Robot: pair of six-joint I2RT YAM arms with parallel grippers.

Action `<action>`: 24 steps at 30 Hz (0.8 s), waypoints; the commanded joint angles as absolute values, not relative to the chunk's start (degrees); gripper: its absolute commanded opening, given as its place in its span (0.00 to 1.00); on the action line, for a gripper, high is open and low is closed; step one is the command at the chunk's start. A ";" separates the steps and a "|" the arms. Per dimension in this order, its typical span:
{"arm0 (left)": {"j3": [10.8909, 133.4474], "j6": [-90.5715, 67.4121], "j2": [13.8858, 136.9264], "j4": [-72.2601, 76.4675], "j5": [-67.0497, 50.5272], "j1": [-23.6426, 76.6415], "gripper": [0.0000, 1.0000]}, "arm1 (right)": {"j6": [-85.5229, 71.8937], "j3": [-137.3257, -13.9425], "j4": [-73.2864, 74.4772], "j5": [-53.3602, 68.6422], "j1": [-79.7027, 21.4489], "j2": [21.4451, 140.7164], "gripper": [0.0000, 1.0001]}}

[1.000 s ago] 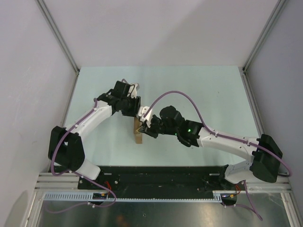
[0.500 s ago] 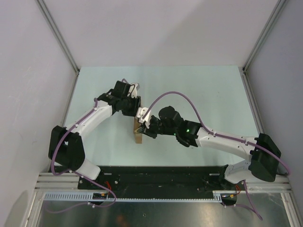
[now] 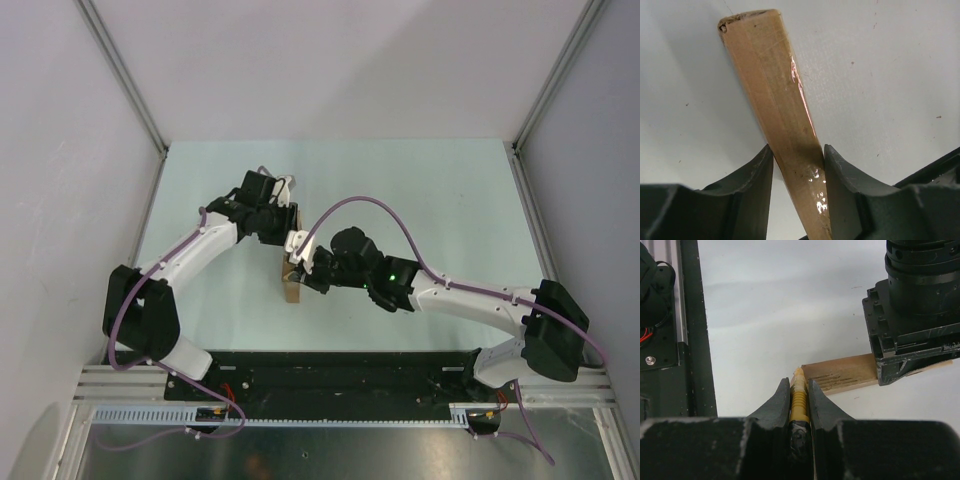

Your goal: Unpack the express box

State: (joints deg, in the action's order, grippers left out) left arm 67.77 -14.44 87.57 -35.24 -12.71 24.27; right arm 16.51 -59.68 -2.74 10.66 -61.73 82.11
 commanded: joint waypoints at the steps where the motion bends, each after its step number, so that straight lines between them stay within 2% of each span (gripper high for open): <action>1: 66.97 -11.34 89.56 -35.95 -12.74 24.61 0.41 | 17.93 -59.94 -6.50 9.23 -62.14 81.83 0.00; 18: 65.83 -10.64 90.17 -35.86 -13.01 24.87 0.41 | 22.49 -59.85 -2.12 9.58 -62.14 83.85 0.00; 21: 65.57 -9.93 90.35 -36.03 -12.57 24.96 0.36 | 23.03 -59.85 -0.27 10.63 -62.14 83.76 0.00; 24: 65.57 -8.79 90.70 -36.21 -11.34 25.13 0.20 | 23.38 -59.85 3.51 10.46 -62.05 83.15 0.00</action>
